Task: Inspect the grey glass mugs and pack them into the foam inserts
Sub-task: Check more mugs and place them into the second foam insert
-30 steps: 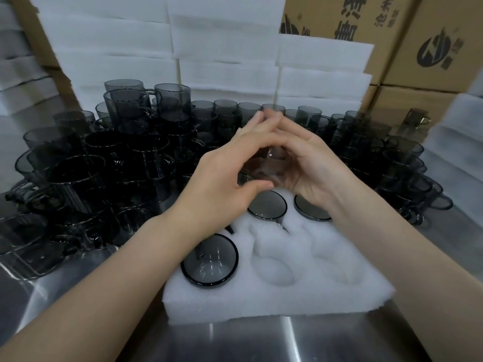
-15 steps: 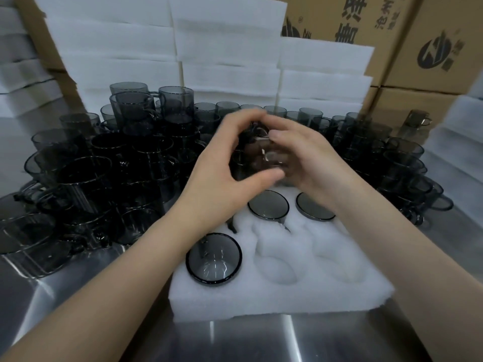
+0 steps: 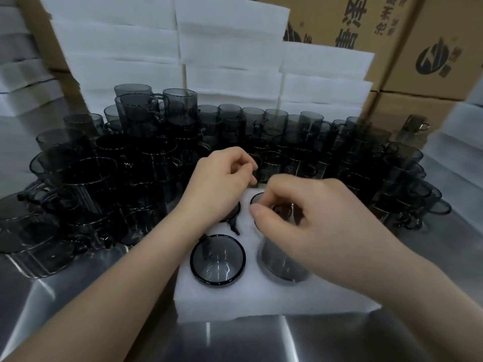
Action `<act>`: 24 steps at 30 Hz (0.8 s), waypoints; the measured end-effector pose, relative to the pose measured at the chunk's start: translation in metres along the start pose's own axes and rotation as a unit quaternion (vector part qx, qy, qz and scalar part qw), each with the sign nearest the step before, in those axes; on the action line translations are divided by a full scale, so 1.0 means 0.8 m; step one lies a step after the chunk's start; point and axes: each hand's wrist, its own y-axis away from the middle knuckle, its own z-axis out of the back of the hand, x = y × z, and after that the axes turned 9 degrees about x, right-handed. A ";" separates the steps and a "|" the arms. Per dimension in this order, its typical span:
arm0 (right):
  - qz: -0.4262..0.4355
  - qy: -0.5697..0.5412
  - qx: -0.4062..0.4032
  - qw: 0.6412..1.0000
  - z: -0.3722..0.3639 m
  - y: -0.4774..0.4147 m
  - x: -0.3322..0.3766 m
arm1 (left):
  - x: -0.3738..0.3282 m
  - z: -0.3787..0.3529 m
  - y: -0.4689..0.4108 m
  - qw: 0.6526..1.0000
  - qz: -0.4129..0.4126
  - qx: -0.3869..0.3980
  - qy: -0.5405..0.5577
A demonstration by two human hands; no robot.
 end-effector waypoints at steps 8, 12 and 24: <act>0.015 0.108 -0.015 0.994 -0.028 0.006 0.007 | -0.003 -0.001 0.001 1.000 0.004 0.019 -0.013; 0.020 0.139 0.027 0.990 -0.042 0.007 0.008 | -0.003 -0.002 0.002 1.000 0.003 0.020 -0.016; 0.031 0.201 0.158 0.966 -0.052 0.012 -0.013 | -0.004 -0.003 0.002 1.000 0.005 0.016 -0.007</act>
